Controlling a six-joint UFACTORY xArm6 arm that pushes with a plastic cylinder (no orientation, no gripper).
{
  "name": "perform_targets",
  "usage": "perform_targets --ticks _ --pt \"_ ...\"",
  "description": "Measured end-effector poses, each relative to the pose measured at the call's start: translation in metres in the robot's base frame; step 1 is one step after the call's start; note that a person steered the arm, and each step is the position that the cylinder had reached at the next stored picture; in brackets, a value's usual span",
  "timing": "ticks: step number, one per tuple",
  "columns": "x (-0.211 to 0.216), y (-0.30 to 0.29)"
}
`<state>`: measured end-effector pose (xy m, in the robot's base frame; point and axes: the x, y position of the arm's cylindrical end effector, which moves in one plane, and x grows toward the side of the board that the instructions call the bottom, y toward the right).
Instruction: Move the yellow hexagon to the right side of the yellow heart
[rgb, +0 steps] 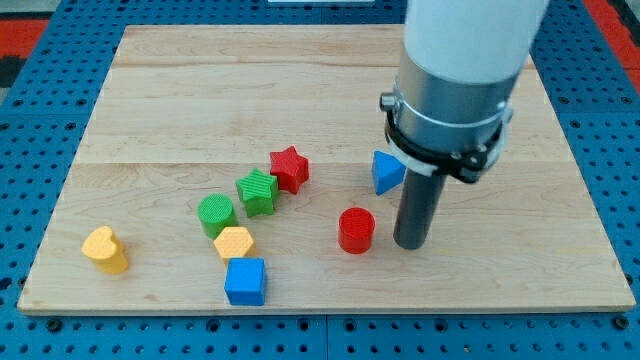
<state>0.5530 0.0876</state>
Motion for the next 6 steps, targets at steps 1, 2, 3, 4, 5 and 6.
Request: perform_targets --ticks 1,2,3,4,5,6 --pt "0.009 -0.013" --pt "0.009 -0.038" --pt "0.009 -0.076" --pt "0.007 -0.113" --pt "0.003 -0.144" --pt "0.001 -0.173"
